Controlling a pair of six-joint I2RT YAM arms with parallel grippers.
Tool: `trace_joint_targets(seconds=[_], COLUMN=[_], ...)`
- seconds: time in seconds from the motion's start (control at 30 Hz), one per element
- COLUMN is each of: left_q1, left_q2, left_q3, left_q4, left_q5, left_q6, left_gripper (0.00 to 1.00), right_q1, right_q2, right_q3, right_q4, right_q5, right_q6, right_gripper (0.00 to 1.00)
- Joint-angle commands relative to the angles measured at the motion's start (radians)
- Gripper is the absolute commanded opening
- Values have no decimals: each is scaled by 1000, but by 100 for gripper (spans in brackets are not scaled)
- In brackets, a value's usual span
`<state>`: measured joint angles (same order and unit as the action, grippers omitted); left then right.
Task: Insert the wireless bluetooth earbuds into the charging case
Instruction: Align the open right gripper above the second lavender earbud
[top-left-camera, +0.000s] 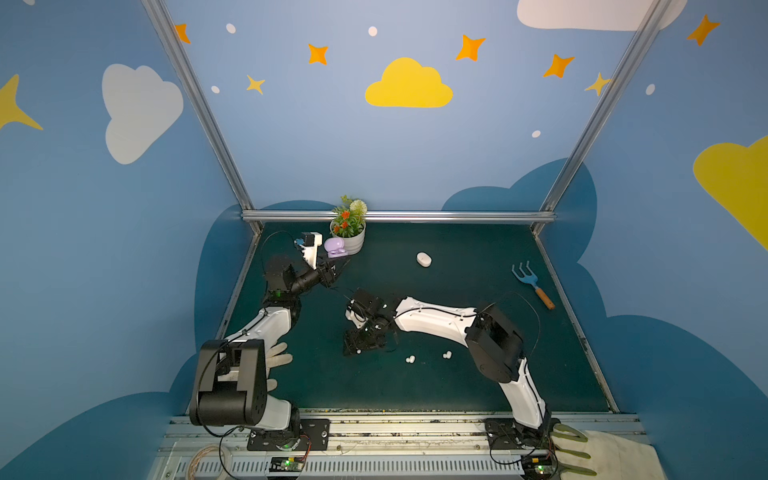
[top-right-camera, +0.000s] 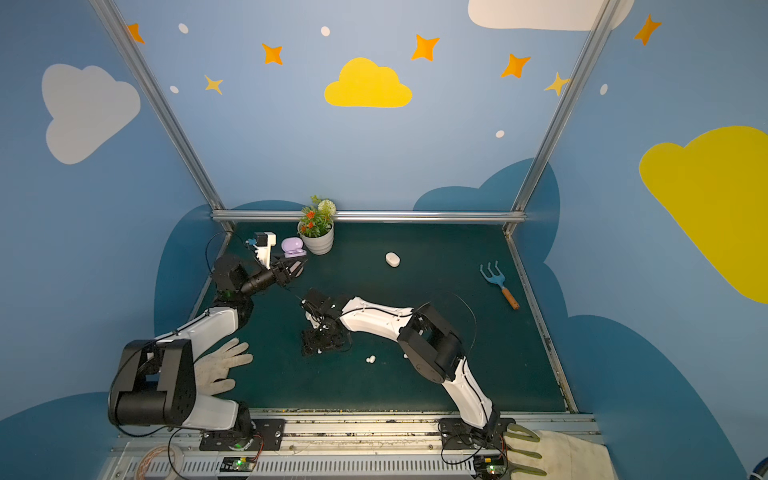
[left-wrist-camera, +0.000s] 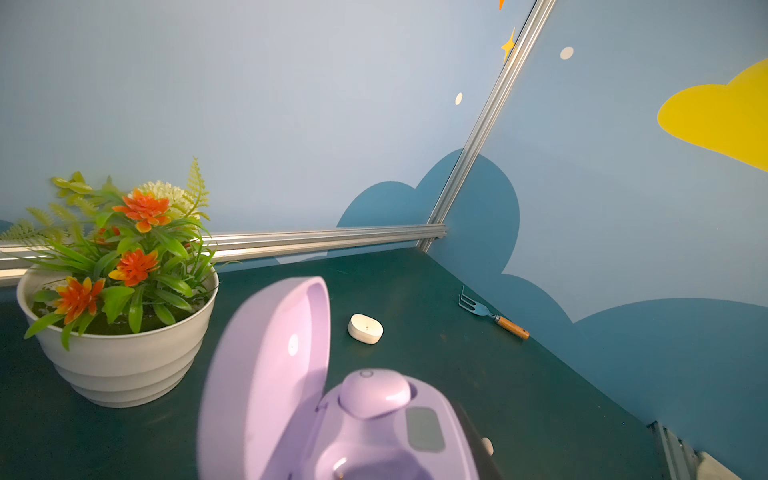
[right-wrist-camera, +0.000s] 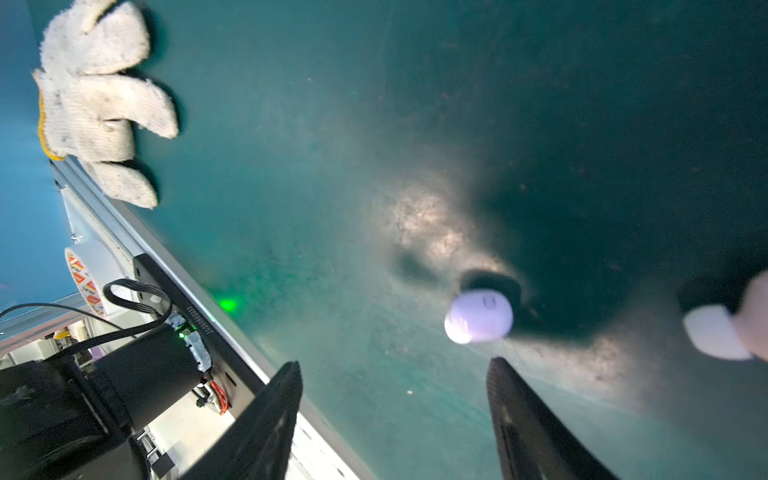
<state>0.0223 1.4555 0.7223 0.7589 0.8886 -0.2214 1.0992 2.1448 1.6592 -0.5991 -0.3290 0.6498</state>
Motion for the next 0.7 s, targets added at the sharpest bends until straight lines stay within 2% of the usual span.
trace_joint_targets(seconds=[0.0,0.33,0.67], left_q1=[5,5,21], left_q2=[-29,-23,-12], left_q3=[-2,-1,0], left_q4=[27,32,55], left_q5=[4,-7,-14], left_q6=[-4,-9,-26], left_gripper=[21,21,21], right_q1=[8,17,41], right_q2=[14,39,110], right_q3=[43,112,194], right_q4=[-39,-187,-226], right_q5=[17,205,234], right_q6=[9,117,199], right_gripper=[69,64,55])
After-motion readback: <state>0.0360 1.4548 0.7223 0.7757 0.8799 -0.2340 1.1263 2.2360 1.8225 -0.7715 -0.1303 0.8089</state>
